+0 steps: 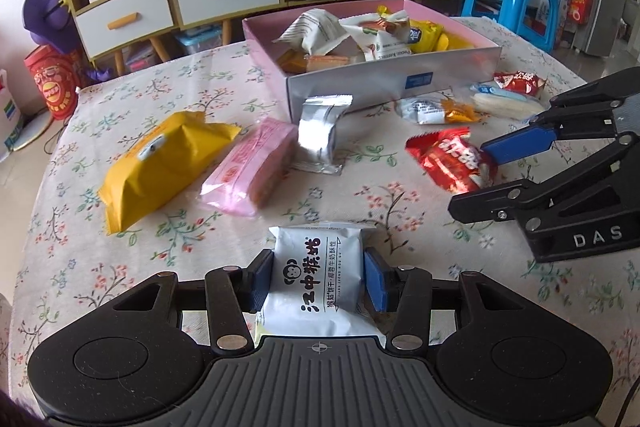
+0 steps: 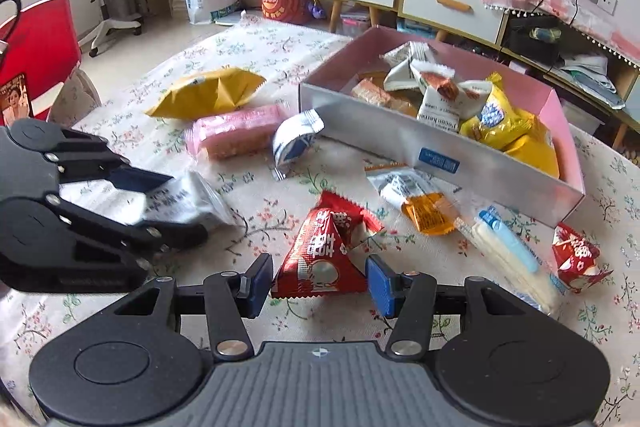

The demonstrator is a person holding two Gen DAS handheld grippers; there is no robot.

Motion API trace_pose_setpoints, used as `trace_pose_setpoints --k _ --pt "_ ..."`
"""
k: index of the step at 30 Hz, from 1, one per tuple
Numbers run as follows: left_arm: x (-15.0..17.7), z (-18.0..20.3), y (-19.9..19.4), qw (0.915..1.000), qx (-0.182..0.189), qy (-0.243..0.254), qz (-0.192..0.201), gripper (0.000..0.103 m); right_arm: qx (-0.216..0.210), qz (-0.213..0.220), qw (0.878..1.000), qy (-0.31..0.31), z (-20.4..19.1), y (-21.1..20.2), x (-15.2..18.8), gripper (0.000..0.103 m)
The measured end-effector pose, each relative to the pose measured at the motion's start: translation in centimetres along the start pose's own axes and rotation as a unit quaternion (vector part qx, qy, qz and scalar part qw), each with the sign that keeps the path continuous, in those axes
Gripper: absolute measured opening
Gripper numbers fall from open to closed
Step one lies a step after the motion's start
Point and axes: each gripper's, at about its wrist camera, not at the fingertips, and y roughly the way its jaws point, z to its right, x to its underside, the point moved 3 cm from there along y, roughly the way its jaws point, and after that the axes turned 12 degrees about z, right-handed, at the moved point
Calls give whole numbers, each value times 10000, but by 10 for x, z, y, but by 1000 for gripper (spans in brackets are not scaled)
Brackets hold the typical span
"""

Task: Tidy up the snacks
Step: 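Lift both held packets and carry them over the pink box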

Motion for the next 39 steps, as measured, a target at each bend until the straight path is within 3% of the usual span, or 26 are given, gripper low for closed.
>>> trace_pose_setpoints --k 26,39 --pt "-72 -15 -1 9955 -266 -798 448 45 209 823 9936 740 47 -22 -50 40" --pt "-100 -16 13 9924 -366 -915 734 45 694 1238 9768 1602 102 -24 -70 40"
